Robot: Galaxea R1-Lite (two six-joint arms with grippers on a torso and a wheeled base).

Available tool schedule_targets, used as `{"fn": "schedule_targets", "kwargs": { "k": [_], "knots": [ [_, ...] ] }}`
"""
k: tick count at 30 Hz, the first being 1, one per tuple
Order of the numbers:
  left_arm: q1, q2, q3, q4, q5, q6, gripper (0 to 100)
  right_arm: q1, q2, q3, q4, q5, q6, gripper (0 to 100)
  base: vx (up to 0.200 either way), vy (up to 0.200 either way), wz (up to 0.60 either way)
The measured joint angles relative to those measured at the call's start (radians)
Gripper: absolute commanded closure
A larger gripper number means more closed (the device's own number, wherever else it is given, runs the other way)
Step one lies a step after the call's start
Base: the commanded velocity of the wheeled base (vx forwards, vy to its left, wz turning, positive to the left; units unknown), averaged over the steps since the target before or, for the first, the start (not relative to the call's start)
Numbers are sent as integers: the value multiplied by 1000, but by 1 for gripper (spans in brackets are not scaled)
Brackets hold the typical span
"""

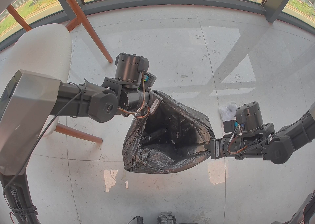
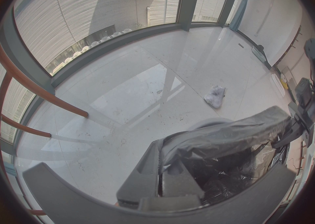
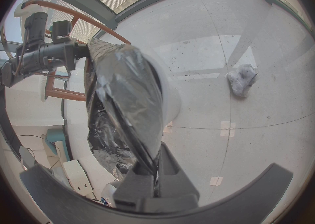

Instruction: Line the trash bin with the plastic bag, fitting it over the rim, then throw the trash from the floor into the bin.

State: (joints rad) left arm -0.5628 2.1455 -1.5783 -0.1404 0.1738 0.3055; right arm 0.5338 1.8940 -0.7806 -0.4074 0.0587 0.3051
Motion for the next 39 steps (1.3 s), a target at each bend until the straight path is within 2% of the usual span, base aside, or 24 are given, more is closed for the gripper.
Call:
{"fn": "schedule_targets", "kwargs": {
  "k": [8,11,12,24,39],
  "knots": [
    [3,4,-34,-23,6,-3,100,-74,20,-11,-7,-1,-93,100,0,0,0],
    [3,10,-44,-46,7,-4,100,-92,29,-24,-31,2,-102,100,0,0,0],
    [2,11,-46,-51,7,-3,100,-95,31,-25,-38,4,-103,0,0,0,0],
    [4,16,-59,-58,7,-5,100,-100,17,-11,-127,10,-91,0,0,0,0],
    [29,27,-97,-64,2,-4,100,-105,-167,74,-130,7,-57,0,0,0,0]
  ]
}}
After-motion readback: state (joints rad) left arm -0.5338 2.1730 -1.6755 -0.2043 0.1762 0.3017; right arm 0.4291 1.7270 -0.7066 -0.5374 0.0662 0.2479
